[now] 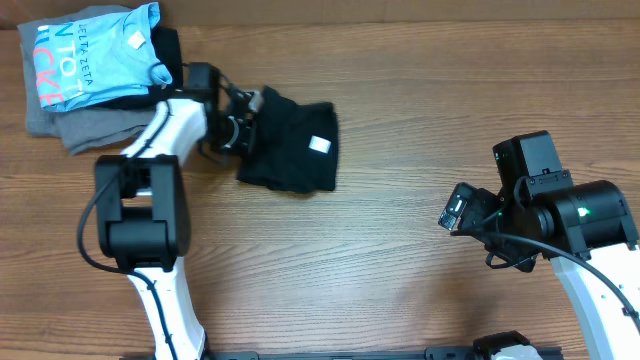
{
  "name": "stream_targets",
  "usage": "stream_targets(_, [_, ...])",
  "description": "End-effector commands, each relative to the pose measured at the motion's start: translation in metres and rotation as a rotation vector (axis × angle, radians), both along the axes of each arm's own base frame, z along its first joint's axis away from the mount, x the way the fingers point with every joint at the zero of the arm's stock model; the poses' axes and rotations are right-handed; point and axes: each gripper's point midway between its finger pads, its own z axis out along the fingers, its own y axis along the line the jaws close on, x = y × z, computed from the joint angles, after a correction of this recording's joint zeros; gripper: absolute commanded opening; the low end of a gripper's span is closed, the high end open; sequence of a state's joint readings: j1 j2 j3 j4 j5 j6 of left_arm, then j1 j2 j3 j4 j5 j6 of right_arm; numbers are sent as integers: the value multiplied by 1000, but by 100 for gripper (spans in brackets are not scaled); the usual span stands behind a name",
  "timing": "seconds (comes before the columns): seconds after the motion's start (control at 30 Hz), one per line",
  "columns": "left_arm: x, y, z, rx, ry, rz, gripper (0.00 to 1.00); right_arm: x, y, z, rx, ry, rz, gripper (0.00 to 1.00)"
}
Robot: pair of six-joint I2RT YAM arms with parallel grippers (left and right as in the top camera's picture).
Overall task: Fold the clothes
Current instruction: 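Carry the black bundle with the left gripper onto the back-left stack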
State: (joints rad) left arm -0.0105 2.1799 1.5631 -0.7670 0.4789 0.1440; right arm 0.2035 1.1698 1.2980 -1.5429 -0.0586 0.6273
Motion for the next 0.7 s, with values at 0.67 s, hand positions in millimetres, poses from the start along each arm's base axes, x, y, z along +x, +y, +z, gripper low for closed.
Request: stream_targets(0.67, [115,153,228,157,-497,325,4,0,-3,11,-7,-34,1,100])
